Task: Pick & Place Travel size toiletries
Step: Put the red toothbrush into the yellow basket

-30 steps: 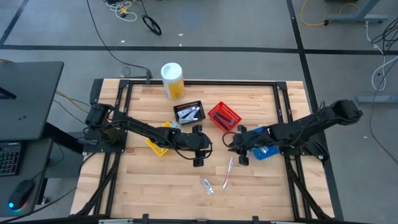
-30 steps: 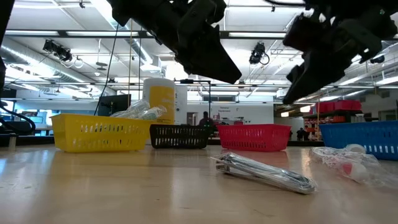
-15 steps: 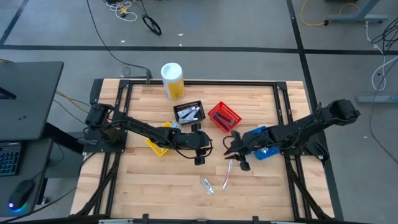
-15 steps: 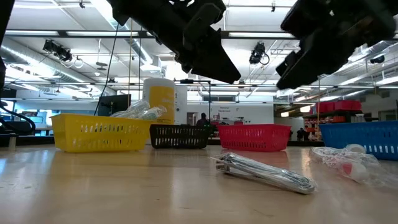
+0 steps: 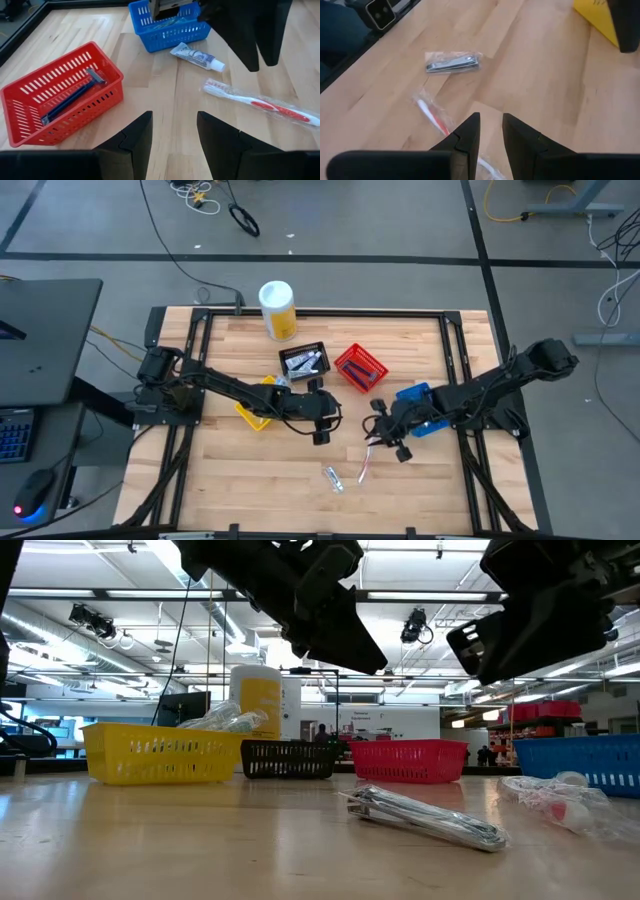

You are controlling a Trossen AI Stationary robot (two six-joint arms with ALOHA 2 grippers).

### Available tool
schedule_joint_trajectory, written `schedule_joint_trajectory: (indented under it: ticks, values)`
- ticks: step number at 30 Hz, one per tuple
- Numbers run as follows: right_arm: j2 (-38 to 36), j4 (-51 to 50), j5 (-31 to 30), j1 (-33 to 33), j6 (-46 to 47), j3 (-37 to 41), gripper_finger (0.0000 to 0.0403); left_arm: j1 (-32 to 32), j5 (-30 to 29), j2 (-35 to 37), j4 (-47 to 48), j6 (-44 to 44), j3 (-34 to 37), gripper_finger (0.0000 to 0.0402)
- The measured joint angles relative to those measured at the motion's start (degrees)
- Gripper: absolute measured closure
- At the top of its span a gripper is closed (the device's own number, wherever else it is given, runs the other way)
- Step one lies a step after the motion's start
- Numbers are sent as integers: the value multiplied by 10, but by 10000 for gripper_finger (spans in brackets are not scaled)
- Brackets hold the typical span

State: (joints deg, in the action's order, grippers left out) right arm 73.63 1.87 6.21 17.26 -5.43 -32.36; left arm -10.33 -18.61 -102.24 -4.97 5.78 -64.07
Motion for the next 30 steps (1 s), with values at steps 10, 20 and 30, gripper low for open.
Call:
schedule_joint_trajectory:
  ticks: [10, 20, 30]
  values:
    - [58, 11, 34, 5, -4, 0, 311, 0, 0, 0, -1, 20, 0, 237]
    - [136, 88, 65, 8, 3, 0, 308, 0, 2, 0, -1, 45, 0, 237]
    - [166, 94, 59, 28, -27, 0, 260, 0, 2, 0, -1, 45, 0, 237]
